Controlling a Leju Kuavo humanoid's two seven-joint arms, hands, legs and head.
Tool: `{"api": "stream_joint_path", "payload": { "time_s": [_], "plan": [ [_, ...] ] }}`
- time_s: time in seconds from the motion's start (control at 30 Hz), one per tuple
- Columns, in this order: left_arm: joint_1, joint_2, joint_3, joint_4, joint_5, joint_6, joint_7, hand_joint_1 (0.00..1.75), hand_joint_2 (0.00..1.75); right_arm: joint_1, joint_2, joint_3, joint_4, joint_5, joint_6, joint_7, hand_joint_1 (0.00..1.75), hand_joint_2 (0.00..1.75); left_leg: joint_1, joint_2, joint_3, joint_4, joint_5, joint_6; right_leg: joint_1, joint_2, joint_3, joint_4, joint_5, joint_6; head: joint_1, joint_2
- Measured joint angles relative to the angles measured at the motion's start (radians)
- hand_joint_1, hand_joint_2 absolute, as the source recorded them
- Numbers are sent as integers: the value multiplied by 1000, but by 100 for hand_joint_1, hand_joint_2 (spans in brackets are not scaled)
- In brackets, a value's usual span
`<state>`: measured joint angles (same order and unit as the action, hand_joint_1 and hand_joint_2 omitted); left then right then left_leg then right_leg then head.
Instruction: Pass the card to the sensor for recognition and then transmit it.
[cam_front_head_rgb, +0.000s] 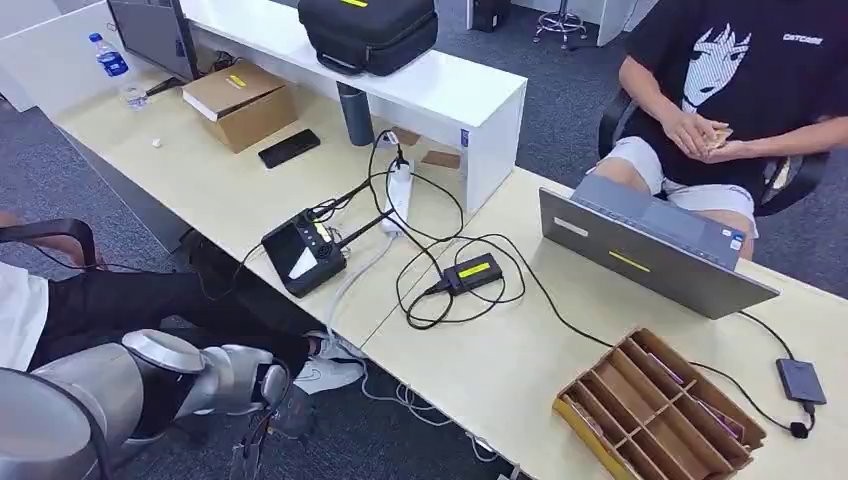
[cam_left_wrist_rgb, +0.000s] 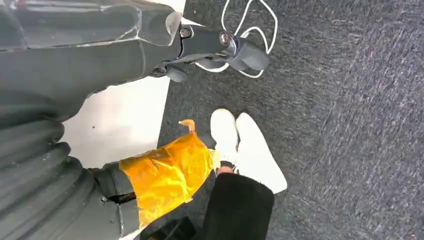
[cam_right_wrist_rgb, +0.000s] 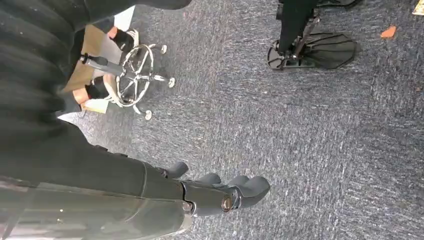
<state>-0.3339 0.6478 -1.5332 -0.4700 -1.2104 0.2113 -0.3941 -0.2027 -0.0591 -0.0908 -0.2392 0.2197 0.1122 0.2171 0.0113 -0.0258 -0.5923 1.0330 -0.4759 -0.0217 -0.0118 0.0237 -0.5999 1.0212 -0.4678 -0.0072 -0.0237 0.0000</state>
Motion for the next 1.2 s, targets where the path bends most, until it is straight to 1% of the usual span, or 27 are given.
{"api": "stream_joint_path", "payload": {
  "time_s": [0.13, 0.23, 0.3, 0.37, 0.4, 0.43, 0.5, 0.63, 0.7, 0.77, 0.83, 0.87, 0.9, 0.93, 0.97, 1.0, 1.03, 1.07, 1.1, 1.13, 1.17, 1.2],
  "plan": [
    [-3, 8, -1, -8, -2, 2, -13, 0, 175, 1, 0, 0, 0, 0, 0, -1, 0, 175, 0, 0, 0, 0, 0, 0, 0, 0, 0, 0, 0, 0, 0, 0],
    [-8, 19, -1, -14, 12, 0, -37, 0, 175, 3, 0, 0, 0, -2, -2, -5, 0, 175, 0, 0, 0, 0, 0, 0, 0, 0, 0, 0, 0, 0, 0, 0],
    [-7, 31, 1, -17, 71, -23, -67, 0, 175, 8, 0, 0, 0, -4, -5, -9, 0, 175, 0, 0, 0, 0, 0, 0, 0, 0, 0, 0, 0, 0, 0, 0],
    [6, 48, 23, -22, 195, -72, -123, 0, 175, 15, 0, 0, 0, -7, -14, -10, 0, 175, 0, 1, 0, 0, 0, 0, 0, 1, 0, 0, 0, 0, 1, 0],
    [20, 59, 43, -23, 252, -85, -150, 0, 175, 19, 0, 0, 0, -7, -16, -12, 0, 175, 0, 2, 0, 0, 0, 0, 0, 1, 0, 0, 0, 0, 0, 0],
    [33, 64, 57, -24, 284, -86, -158, 0, 175, 23, 0, 0, 0, -7, -17, -13, 0, 175, 0, 2, 0, 0, 0, 0, 0, 2, -1, 0, 0, 0, 0, 0],
    [49, 79, 81, -28, 301, -86, -164, 0, 175, 28, 0, 0, 0, -7, -18, -15, 0, 175, 0, 2, 0, 0, 0, 0, 0, 2, -1, 0, -1, 0, 1, 0],
    [67, 93, 104, -32, 312, -89, -167, 0, 175, 29, 0, 0, 0, -7, -18, -19, 0, 175, 0, 2, 0, 0, 0, 0, 0, 2, -1, 0, -1, 0, 0, 0],
    [79, 97, 117, -34, 355, -103, -184, 0, 175, 29, 0, 0, 0, -7, -19, -19, 0, 175, 0, 2, 0, 0, 0, 0, 0, 2, 0, 0, -1, 0, 0, 0],
    [108, 104, 146, -42, 424, -102, -200, 0, 175, 31, 0, 0, 0, -7, -20, -19, 0, 175, 0, 4, 0, -1, -1, 0, 0, 3, 0, 0, 0, 0, 0, 0],
    [153, 101, 189, -43, 554, -119, -219, 0, 175, 32, 0, 0, 0, -9, -24, -18, 0, 175, 0, 5, 0, 0, -1, 0, 0, 4, 0, 0, 0, 0, 0, 0],
    [185, 90, 222, -43, 671, -142, -225, 0, 175, 32, 0, 0, 0, -14, -28, -13, 0, 175, -1, 6, 1, -1, -2, 1, -1, 4, 0, 0, -1, 0, 0, 0],
    [217, 82, 255, -43, 764, -163, -229, 0, 175, 32, 0, 0, 0, -19, -31, -9, 0, 175, -1, 6, 1, 0, -2, 0, -1, 5, 0, 0, -1, 0, 0, 0],
    [252, 65, 294, -43, 887, -192, -233, 0, 175, 33, 0, 0, 0, -21, -34, -8, 0, 175, -1, 6, 1, 0, -3, 0, -1, 5, 0, -1, -1, 1, 1, 0],
    [290, 46, 338, -39, 1018, -229, -235, 0, 175, 34, 0, 0, 0, -22, -38, -9, 0, 175, -1, 6, 1, 0, -3, 1, -1, 5, 0, -1, -2, 1, 0, 0],
    [329, 17, 395, -30, 1164, -277, -228, 0, 175, 36, 0, 0, 0, -23, -42, -9, 0, 175, -1, 7, 1, -1, -4, 2, -1, 6, 0, -1, -2, 2, 1, 0],
    [367, -5, 423, -23, 1255, -308, -213, 0, 175, 39, 0, -1, 0, -23, -44, -9, 0, 175, -2, 7, 1, 0, -5, 2, -1, 6, 0, -1, -3, 2, 0, 0],
    [403, -50, 501, -8, 1477, -373, -147, 0, 175, 44, 0, -1, 0, -24, -50, -12, 0, 175, -2, 8, 1, 0, -6, 3, -1, 6, 1, -2, -3, 3, 0, 0],
    [443, -76, 562, 0, 1648, -396, -64, 0, 175, 48, 0, -2, 0, -25, -54, -18, 0, 175, -2, 8, 1, -1, -7, 3, -2, 7, 1, -2, -4, 3, 1, 0],
    [495, -118, 627, -20, 1826, -363, 48, 0, 175, 52, 0, -2, 0, -26, -54, -25, 0, 175, -3, 10, 3, -1, -9, 4, -3, 7, 2, -2, -5, 3, 0, 0],
    [558, -137, 699, -100, 2035, -262, 186, 0, 175, 58, 0, -2, 0, -32, -56, -32, 0, 175, -3, 11, 4, 0, -12, 3, -3, 9, 3, -2, -6, 2, -1, 0],
    [616, -142, 733, -189, 2173, -145, 264, 0, 175, 65, 0, -2, 0, -35, -60, -37, 0, 175, -3, 12, 6, 0, -12, 3, -3, 10, 3, -2, -7, 3, 0, 0]
  ]
}}
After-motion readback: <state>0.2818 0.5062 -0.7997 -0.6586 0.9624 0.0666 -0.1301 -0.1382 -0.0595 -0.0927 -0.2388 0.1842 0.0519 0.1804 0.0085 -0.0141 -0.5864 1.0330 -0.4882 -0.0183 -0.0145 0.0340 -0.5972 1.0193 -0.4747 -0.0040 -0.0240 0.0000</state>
